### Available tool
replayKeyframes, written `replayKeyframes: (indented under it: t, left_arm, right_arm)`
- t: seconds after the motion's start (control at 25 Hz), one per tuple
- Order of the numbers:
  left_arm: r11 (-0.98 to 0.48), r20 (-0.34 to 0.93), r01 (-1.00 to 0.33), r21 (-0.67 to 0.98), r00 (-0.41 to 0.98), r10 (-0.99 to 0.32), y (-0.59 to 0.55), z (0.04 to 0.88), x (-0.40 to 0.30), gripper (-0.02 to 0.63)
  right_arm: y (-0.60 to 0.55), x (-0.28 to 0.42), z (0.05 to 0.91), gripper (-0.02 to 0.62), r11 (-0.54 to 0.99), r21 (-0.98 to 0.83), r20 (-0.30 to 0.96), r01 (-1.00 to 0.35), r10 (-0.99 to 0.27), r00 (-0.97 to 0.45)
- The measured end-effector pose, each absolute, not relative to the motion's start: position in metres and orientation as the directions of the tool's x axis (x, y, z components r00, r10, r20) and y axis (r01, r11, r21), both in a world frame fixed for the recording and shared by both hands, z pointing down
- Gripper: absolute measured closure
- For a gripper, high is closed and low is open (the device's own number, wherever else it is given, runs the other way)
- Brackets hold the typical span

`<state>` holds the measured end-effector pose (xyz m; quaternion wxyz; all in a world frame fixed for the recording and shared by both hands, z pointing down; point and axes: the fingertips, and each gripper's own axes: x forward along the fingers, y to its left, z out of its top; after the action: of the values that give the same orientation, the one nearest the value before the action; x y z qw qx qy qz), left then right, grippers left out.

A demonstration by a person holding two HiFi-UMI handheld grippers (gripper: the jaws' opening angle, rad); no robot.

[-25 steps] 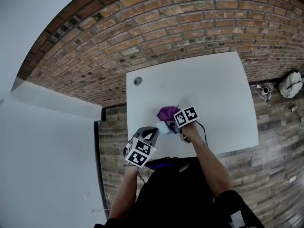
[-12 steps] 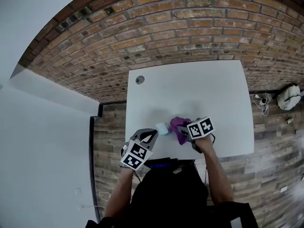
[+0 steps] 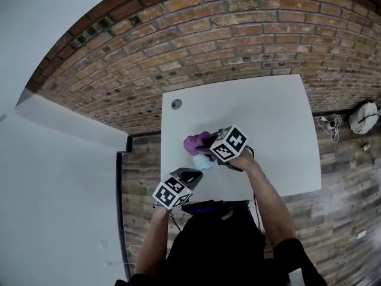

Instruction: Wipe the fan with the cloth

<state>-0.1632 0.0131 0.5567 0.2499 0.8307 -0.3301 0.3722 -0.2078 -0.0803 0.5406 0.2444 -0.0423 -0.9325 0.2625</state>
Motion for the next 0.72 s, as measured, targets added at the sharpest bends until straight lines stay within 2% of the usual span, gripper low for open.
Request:
replayKeyframes:
  t: [0.28, 0.56, 0.72]
  left_arm:
    - [-0.639, 0.8, -0.758, 0.134, 0.463, -0.382, 0.001, 0.559, -0.182, 0.601]
    - [-0.64, 0.825, -0.766, 0.06, 0.399, -0.4, -0.018, 0.562, -0.197, 0.601]
    - [-0.612, 0.81, -0.788, 0.064, 0.4, -0.43, -0.022, 0.555, -0.201, 0.601]
  right_arm:
    - [-0.082, -0.175, 0.545, 0.531, 0.753, -0.64, 0.373, -0.149, 0.135, -0.918]
    - [-0.067, -0.146, 0.553, 0.531, 0.601, -0.761, 0.302, -0.242, -0.001, -0.953]
    - [-0.07, -0.125, 0.566, 0.531, 0.515, -0.798, 0.308, -0.313, -0.098, -0.946]
